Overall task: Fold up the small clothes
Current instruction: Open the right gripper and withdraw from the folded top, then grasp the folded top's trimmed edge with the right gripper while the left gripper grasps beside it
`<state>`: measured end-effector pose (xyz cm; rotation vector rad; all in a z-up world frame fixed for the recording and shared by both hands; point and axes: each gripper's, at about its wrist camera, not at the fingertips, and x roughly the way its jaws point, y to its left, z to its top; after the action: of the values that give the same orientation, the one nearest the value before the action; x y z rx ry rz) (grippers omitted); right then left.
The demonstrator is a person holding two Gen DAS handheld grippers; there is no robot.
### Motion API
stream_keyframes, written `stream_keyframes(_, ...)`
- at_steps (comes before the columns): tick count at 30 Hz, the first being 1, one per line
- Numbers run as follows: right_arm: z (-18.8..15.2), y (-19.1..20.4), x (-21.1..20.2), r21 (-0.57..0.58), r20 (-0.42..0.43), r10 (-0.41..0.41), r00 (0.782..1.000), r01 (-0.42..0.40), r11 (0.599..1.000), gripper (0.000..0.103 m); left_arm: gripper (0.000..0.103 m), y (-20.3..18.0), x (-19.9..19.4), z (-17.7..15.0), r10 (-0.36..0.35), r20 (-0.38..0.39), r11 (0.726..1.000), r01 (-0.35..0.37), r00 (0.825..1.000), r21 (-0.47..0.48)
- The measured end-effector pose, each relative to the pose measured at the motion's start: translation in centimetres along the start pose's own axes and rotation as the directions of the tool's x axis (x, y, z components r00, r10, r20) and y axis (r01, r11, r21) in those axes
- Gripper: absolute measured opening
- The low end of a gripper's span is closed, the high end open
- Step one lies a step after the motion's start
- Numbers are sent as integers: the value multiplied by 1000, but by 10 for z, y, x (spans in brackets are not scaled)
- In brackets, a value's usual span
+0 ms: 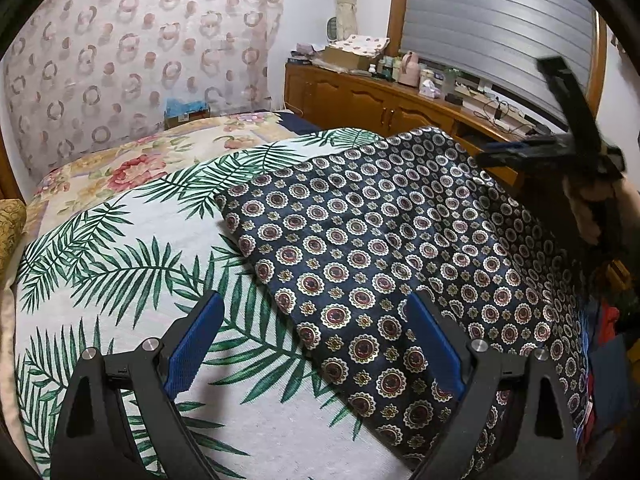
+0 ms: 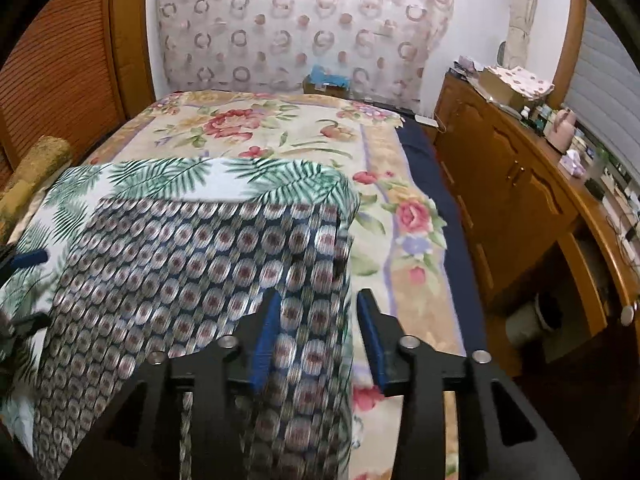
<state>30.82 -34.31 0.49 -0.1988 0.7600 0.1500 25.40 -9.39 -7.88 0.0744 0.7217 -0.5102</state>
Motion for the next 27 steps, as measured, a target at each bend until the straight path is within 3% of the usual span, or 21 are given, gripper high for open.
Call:
stream_keyframes(10, -80, 1, -61, 16, -44, 48, 998, -48, 999, 43, 93, -18, -13, 1, 32, -15, 999, -31, 999, 16)
stream_keyframes(22, -131, -1, -103, 14, -7, 76, 997, -76, 997, 43, 93, -32, -52, -29, 90, -23, 996, -90, 996, -28)
stream_keyframes(27, -138, -2, -102, 12, -1, 88, 996, -88, 996, 42, 93, -39, -62, -38, 106, -22, 994, -107, 994, -35)
